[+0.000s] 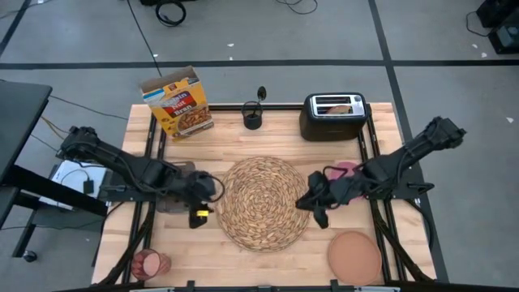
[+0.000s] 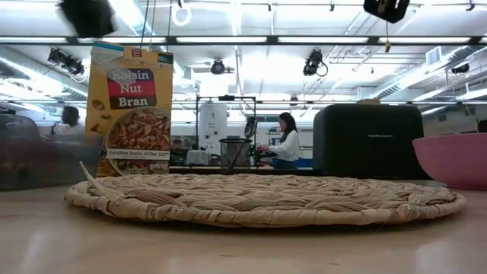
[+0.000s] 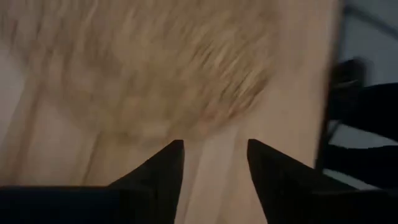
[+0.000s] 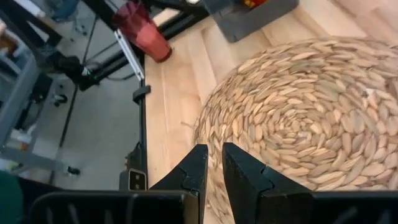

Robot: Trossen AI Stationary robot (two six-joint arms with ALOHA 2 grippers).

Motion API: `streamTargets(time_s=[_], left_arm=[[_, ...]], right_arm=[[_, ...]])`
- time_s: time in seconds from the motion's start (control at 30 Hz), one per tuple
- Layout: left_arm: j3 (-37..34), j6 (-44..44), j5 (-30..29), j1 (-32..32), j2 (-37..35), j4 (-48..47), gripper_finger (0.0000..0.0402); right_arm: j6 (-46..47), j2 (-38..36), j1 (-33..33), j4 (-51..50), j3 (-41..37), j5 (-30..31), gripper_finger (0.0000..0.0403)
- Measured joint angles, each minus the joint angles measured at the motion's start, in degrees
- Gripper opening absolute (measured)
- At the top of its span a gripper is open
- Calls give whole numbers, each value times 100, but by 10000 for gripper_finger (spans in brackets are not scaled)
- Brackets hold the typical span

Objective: Arrange a breakfast setting
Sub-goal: Put the apple on the brown placemat

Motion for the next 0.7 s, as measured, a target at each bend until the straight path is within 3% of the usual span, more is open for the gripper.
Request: streamTargets(time_s=[0.1, 0.2, 0.43, 0.57, 0.7], left_arm=[[0, -701, 58, 40, 234, -800, 211], [-7, -801, 170, 177, 597, -1339, 212], [-2, 414, 602, -186, 1163, -1781, 182], [-11, 484, 134, -127, 1007, -3251, 177], [2, -409, -16, 451, 333, -3147, 183]], right_arm=[[15, 164, 54, -19, 17, 22, 59], [120, 244, 52, -3, 18, 41, 59], [36, 242, 3, -48, 18, -70, 59], [93, 198, 6, -29, 18, -70, 59], [88, 200, 3, -40, 18, -63, 59]])
